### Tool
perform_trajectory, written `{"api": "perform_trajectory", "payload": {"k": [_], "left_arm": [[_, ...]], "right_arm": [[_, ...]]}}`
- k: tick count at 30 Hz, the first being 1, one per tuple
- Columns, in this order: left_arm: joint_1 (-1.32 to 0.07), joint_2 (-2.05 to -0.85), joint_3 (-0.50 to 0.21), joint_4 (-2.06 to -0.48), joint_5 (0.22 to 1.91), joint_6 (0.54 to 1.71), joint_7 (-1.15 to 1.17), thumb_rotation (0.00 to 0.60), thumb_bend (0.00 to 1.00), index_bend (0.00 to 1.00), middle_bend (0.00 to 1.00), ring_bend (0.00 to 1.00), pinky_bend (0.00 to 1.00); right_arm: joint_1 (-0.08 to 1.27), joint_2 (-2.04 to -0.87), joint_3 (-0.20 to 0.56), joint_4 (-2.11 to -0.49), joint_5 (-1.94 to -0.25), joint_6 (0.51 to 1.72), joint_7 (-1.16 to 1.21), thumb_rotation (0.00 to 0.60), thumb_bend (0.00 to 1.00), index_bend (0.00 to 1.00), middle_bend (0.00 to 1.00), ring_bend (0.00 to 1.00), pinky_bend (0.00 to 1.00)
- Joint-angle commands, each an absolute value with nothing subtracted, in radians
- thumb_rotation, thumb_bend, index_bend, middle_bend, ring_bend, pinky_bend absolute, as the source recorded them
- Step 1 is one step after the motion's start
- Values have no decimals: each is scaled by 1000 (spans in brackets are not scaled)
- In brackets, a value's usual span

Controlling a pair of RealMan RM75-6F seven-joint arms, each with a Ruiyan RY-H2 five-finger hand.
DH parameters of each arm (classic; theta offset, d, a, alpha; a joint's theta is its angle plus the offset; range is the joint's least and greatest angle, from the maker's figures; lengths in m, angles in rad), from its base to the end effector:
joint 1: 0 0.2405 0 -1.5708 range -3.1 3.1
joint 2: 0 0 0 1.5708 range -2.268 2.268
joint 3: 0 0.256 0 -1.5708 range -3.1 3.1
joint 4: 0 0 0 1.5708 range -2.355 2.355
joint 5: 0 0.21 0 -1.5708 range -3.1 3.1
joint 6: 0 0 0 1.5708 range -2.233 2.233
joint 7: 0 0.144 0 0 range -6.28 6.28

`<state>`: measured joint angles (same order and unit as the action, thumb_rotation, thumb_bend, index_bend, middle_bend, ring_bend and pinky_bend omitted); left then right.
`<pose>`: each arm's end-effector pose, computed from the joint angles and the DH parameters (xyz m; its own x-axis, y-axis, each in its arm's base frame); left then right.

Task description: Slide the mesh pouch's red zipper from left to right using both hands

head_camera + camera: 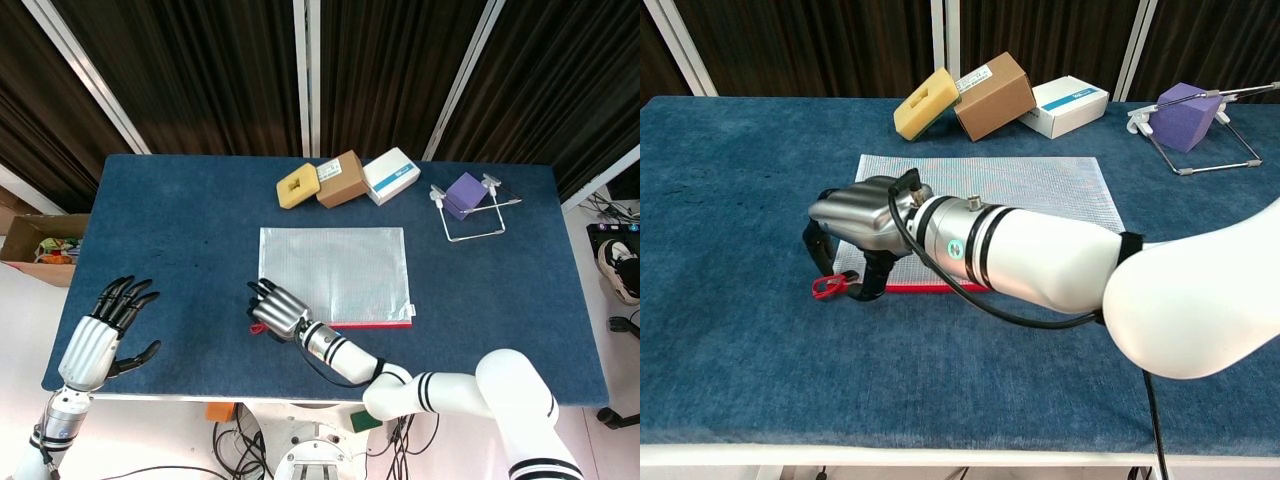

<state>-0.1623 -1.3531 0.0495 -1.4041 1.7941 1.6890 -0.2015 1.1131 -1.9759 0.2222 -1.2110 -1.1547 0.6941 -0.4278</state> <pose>-0.2696 0.1755 0.0985 0.1555 -0.0447 0.9868 0.9069 -0.3895 -0.1605 0.0120 -0.3047 -0.1589 0.6078 -0.2936 0.7378 -0.6067 -0.7711 0.1929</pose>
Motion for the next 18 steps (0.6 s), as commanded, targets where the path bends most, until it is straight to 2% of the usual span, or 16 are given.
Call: {"api": "perform_trajectory", "payload": {"k": [1, 18], "left_arm": [[-161, -1353, 49, -1402, 1794, 1691, -204, 600, 228, 181, 104, 24, 92], [-144, -1359, 53, -1381, 1783, 1697, -224, 600, 228, 181, 104, 24, 92]], "right_arm": [[1119, -1982, 222, -1205, -1155, 693, -429, 600, 330, 498, 337, 23, 135], [1133, -2025, 199, -1167, -1211, 729, -434, 600, 413, 630, 367, 44, 136]]}}
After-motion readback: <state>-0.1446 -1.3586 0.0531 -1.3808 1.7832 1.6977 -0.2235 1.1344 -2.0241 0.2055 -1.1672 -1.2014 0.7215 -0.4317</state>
